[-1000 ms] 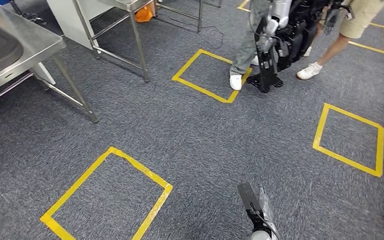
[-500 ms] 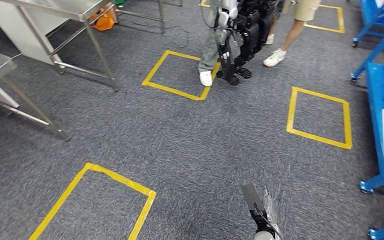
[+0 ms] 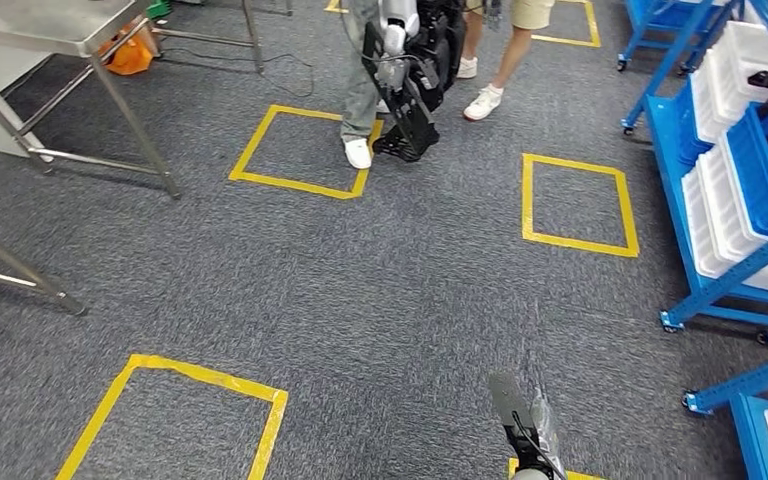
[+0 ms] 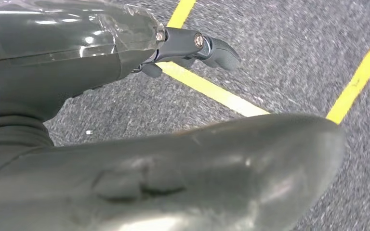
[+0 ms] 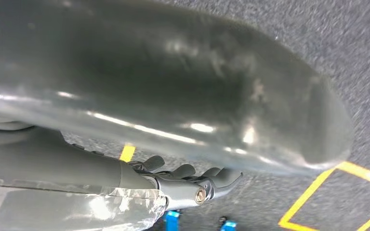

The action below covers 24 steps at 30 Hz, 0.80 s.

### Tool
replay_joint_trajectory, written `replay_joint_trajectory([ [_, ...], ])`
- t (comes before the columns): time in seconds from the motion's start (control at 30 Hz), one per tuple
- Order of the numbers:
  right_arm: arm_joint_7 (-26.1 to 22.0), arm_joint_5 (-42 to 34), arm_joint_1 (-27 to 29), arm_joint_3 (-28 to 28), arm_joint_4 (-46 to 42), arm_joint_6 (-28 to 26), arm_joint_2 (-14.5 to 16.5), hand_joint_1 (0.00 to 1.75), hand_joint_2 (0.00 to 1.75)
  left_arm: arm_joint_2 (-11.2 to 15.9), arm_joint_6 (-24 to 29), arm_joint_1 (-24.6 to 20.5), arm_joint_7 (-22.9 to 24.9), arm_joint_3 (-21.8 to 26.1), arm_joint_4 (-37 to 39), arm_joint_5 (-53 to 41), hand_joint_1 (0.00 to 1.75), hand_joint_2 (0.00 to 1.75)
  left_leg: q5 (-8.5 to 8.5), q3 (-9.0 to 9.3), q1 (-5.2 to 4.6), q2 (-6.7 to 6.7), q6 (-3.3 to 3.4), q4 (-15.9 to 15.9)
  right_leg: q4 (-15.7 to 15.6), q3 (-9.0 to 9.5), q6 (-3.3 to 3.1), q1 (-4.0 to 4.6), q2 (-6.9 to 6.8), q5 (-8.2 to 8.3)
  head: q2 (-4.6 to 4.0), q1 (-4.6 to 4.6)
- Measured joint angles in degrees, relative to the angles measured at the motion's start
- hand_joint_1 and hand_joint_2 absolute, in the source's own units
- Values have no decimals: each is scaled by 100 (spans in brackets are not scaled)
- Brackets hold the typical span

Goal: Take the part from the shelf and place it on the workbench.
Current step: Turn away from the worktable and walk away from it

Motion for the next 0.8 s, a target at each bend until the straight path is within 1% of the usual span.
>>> replay_joint_trajectory([
  [0.03, -2, 2, -8, -8, 0, 0, 0, 0, 0, -2, -5, -6, 0, 0, 0, -1, 0, 0, -18, 17, -9, 56, -27, 3, -355, 179, -23, 16, -84, 121, 0, 3],
  [0.07, -5, 7, -15, -15, 1, 0, 1, 0, 0, -3, -12, -12, 1, 0, 0, -1, 0, 0, -34, 34, -19, 101, -58, 3, -584, 291, -59, 36, -143, 179, 0, -1],
  [0.1, -7, 11, -18, -22, 1, 0, 1, 0, 0, -4, -19, -20, 1, 0, 0, -1, 0, 0, -46, 52, -30, 139, -92, 0, -678, 328, -99, 60, -160, 178, 0, -9],
  [0.13, -9, 15, -16, -33, 2, 0, -2, 0, 0, -5, -26, -29, 2, 0, 0, -2, 0, 0, -53, 70, -33, 176, -124, -6, -679, 323, -143, 81, -99, 183, 0, -20],
  [0.17, -11, 18, -12, -48, 2, -1, -4, 0, 0, -6, -32, -36, 3, -1, 0, -2, 0, 0, -64, 90, -26, 205, -160, -12, -688, 327, -181, 82, -44, 186, 0, -25],
  [0.2, -14, 20, -7, -62, 2, -1, -7, 0, 0, -7, -36, -44, 4, -1, 0, -2, 0, 0, -103, 102, -13, 162, -196, 22, -705, 336, -213, 76, 8, 195, 0, -30],
  [0.23, -18, 25, -6, -73, 2, -1, -9, 0, 0, -8, -40, -51, 6, -2, 0, -3, 0, 0, -195, 69, 0, 60, -222, 142, -722, 347, -250, 67, 58, 206, 0, -41],
  [0.27, -22, 29, -10, -79, 2, -1, -9, 0, 0, -8, -43, -56, 8, -2, 0, -3, 0, 0, -348, -25, 9, -77, -242, 386, -738, 358, -283, 55, 105, 218, 0, -56],
  [0.3, -26, 35, -14, -81, 2, -1, -9, 0, 0, -8, -45, -58, 10, -2, 0, -3, 0, 0, -538, -181, 14, -225, -250, 744, -741, 361, -309, 57, 152, 222, 0, -76],
  [0.33, -28, 42, -18, -83, 2, -1, -9, 0, 0, -8, -47, -54, 13, -2, 0, -3, 0, 0, -722, -380, 11, -314, -248, 1152, -739, 360, -328, 66, 207, 221, 0, -92],
  [0.37, -29, 47, -18, -87, 2, -1, -8, 0, 0, -8, -49, -46, 16, -2, 0, -2, 0, 0, -838, -558, 7, -354, -244, 1502, -737, 361, -338, 76, 271, 219, 0, -101],
  [0.4, -29, 53, -11, -92, 2, 0, -8, 0, 0, -8, -51, -37, 21, -2, 0, -1, 0, 0, -846, -663, 3, -374, -233, 1681, -733, 365, -343, 85, 346, 217, 0, -105],
  [0.43, -29, 61, -3, -98, 2, 0, -8, 0, 0, -8, -53, -30, 25, -2, 0, -1, 0, 0, -737, -669, 0, -389, -215, 1636, -726, 372, -343, 90, 428, 216, 0, -108],
  [0.47, -29, 68, 4, -104, 2, 0, -8, 0, 0, -8, -55, -27, 28, -2, 0, 0, 0, 0, -531, -570, -2, -420, -192, 1363, -718, 382, -340, 92, 513, 212, 0, -110],
  [0.5, -30, 74, 9, -109, 2, -1, -7, 0, 0, -8, -56, -27, 28, -2, 0, -1, 0, 0, -291, -411, 0, -511, -167, 958, -708, 386, -331, 87, 593, 206, 0, -113],
  [0.53, -31, 79, 7, -111, 2, -1, -6, 0, 0, -7, -57, -29, 30, -3, 0, -1, 0, 0, -114, -266, 9, -647, -150, 572, -691, 380, -317, 89, 664, 197, 0, -119],
  [0.57, -32, 81, 4, -114, 2, -1, -4, 0, 0, -7, -57, -30, 31, -3, 0, -1, 0, 0, -3, -165, 19, -766, -144, 285, -671, 366, -298, 85, 728, 190, 0, -122],
  [0.6, -33, 83, 6, -115, 3, -1, -3, 0, 0, -7, -57, -32, 33, -3, 0, -1, 0, 0, 32, -120, 16, -848, -140, 138, -662, 341, -270, 74, 789, 190, 0, -127],
  [0.63, -35, 84, 11, -120, 3, 0, -2, 0, 0, -6, -57, -35, 34, -3, 0, -1, 0, 0, 20, -114, 10, -854, -134, 99, -661, 322, -237, 62, 850, 197, 0, -131],
  [0.67, -37, 85, 26, -126, 4, -1, -1, 0, 0, -7, -57, -39, 35, -3, 0, -1, 0, 0, 32, -105, 3, -794, -115, 75, -671, 308, -200, 51, 912, 208, 0, -131],
  [0.7, -38, 86, 46, -133, 4, -1, 1, 0, 0, -8, -57, -46, 36, -3, 0, -1, 0, 0, 48, -90, 1, -725, -81, 48, -668, 301, -171, 41, 911, 203, 0, -132],
  [0.73, -38, 88, 60, -142, 3, -2, 3, 0, 0, -9, -57, -51, 37, -4, 0, -1, 0, 0, 67, -72, 8, -660, -47, 14, -604, 277, -147, 46, 807, 154, 0, -122],
  [0.77, -38, 91, 61, -151, 3, -2, 4, 0, 0, -11, -57, -52, 37, -4, 0, -1, 0, 0, 83, -57, 13, -585, -15, -21, -435, 203, -124, 54, 649, 44, 0, -94],
  [0.8, -37, 96, 53, -158, 3, -2, 5, 0, 0, -12, -57, -47, 37, -3, 0, -2, 0, 0, 89, -46, 11, -503, 8, -39, -148, 73, -102, 54, 456, -121, 0, -65],
])
